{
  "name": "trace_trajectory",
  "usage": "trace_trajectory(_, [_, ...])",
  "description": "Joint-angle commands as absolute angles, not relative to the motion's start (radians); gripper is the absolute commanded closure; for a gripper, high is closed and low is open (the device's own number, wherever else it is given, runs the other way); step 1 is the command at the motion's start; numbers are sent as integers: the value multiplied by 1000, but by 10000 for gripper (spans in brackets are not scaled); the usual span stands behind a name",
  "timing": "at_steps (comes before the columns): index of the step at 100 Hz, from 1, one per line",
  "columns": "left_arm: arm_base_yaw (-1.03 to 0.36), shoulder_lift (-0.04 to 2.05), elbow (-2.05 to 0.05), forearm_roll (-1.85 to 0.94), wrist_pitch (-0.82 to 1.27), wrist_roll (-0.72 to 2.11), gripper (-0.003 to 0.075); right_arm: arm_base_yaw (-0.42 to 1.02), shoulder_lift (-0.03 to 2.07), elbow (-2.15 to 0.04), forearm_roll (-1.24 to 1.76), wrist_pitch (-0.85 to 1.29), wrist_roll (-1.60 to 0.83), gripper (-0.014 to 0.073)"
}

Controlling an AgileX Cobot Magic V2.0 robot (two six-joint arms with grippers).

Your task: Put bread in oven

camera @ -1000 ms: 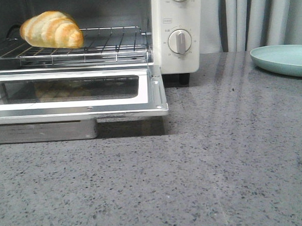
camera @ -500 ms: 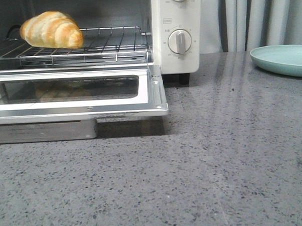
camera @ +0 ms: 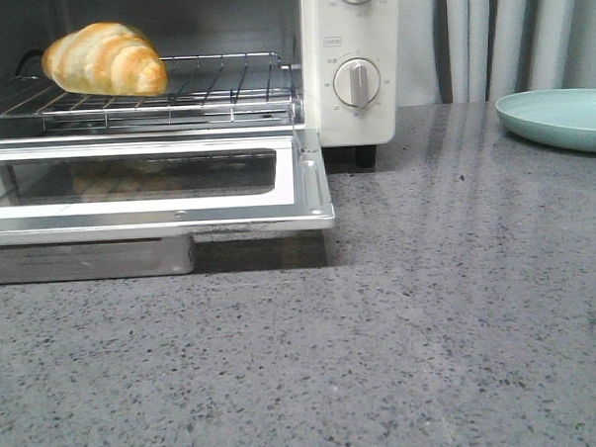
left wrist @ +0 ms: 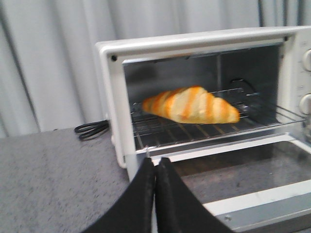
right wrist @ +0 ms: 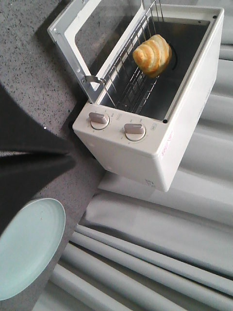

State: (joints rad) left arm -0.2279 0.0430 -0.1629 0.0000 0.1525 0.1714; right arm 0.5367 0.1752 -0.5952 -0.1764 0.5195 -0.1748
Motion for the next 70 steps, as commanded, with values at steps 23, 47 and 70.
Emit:
trace_trajectory(23, [-141,56,21,-45,85,113,741,531,188,-620,-193,445,-181,642])
trace_trajectory(47, [-141,52,23,-46,244,113,741,531,188,-620,-193,445,-181,642])
trace_trajectory(70, [-141,-38,23,-46,255,113,741,531,188,-620,-193,445,-181,642])
